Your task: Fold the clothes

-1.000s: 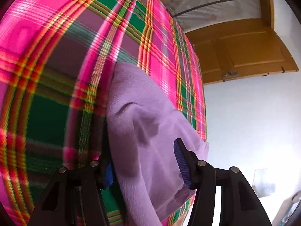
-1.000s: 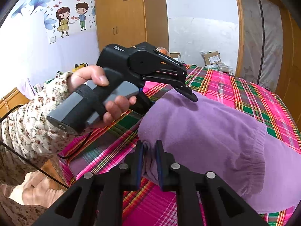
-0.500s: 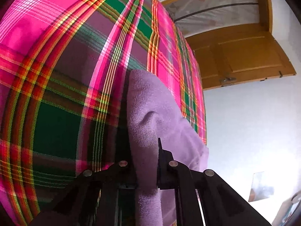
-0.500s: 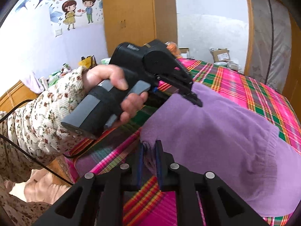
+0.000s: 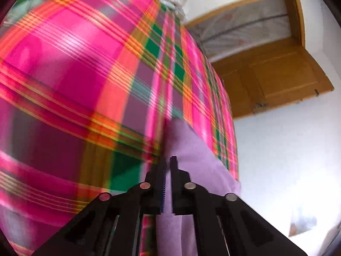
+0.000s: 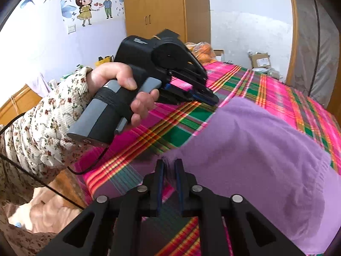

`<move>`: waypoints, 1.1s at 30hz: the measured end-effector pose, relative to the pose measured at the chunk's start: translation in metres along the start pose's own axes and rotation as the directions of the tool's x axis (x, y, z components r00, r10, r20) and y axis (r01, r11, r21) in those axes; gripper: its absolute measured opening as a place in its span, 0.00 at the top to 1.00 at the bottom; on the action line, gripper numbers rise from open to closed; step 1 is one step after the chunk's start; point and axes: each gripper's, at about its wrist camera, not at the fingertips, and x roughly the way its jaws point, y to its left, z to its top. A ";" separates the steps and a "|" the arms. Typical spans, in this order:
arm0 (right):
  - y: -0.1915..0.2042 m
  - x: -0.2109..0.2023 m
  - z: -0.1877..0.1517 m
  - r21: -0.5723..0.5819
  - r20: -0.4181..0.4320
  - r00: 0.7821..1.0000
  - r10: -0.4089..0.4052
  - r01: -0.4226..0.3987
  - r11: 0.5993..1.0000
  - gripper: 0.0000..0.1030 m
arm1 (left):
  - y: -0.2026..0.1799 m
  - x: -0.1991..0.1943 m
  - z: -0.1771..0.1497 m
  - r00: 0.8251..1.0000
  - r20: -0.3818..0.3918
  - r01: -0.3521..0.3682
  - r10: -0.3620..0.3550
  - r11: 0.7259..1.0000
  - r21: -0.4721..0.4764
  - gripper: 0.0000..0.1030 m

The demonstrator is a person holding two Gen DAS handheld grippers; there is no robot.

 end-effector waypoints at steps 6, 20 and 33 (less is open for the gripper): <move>0.001 0.000 -0.001 0.006 0.002 1.000 -0.008 0.008 1.000 0.92 | 0.007 -0.008 -0.001 0.999 -0.025 0.034 -0.034 0.999 -0.005 0.98; 0.000 -0.008 -0.001 0.026 0.021 1.000 -0.015 0.015 1.000 0.92 | 0.000 0.031 -0.010 0.976 -0.187 0.099 -0.108 0.994 -0.054 0.56; -0.002 -0.008 -0.005 0.027 0.005 1.000 -0.027 0.027 0.999 0.69 | -0.012 0.067 -0.005 0.962 -0.250 0.100 -0.109 0.994 -0.047 0.86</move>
